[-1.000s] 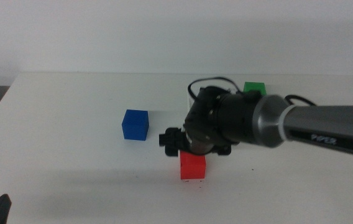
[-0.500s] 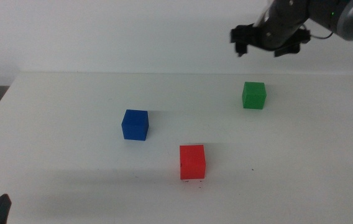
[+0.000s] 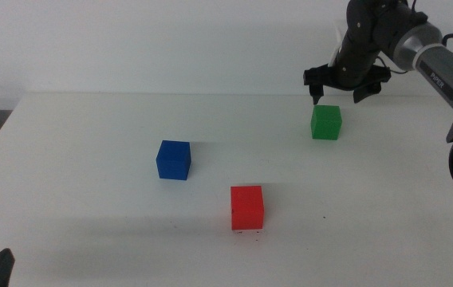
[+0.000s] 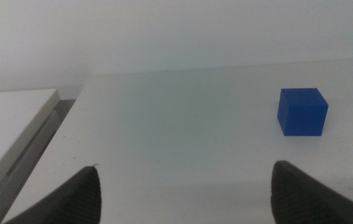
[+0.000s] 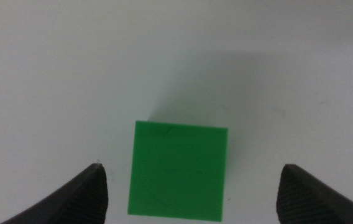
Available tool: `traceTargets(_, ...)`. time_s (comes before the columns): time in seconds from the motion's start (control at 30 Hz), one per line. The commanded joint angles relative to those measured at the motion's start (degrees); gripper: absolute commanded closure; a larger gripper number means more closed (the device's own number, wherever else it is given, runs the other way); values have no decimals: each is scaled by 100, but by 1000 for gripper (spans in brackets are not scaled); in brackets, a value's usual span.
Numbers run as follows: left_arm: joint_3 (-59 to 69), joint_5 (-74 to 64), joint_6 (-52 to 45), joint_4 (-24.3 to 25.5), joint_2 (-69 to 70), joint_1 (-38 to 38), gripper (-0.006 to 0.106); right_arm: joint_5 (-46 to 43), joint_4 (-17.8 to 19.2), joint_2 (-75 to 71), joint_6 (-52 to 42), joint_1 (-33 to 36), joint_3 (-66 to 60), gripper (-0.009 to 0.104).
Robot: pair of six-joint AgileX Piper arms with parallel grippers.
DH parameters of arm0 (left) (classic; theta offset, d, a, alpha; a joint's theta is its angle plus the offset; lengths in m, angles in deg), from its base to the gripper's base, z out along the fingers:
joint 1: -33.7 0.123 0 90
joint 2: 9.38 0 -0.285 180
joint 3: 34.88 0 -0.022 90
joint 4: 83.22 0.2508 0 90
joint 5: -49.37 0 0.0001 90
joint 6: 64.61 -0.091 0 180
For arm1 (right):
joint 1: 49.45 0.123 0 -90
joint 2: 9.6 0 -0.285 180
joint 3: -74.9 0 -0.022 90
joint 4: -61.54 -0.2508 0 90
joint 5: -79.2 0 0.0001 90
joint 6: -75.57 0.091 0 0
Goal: Stack red cubes first, then green, then blue cubes in a specific spot.
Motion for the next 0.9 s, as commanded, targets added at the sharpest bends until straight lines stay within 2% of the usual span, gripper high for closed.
traceTargets(0.0,-2,69,1,8,22,0,7,76,-89,15,-35,-40,69,2)
traceTargets(0.13,-2,69,1,8,22,0,7,106,-201,15,126,-40,69,2)
traceTargets(0.4,-2,69,1,8,22,0,7,166,-76,27,281,-45,80,2)
traceTargets(0.67,-2,69,1,8,22,0,7,199,-113,198,280,-67,117,2)
traceTargets(0.87,-2,69,1,8,22,0,7,-93,-113,453,280,-67,117,2)
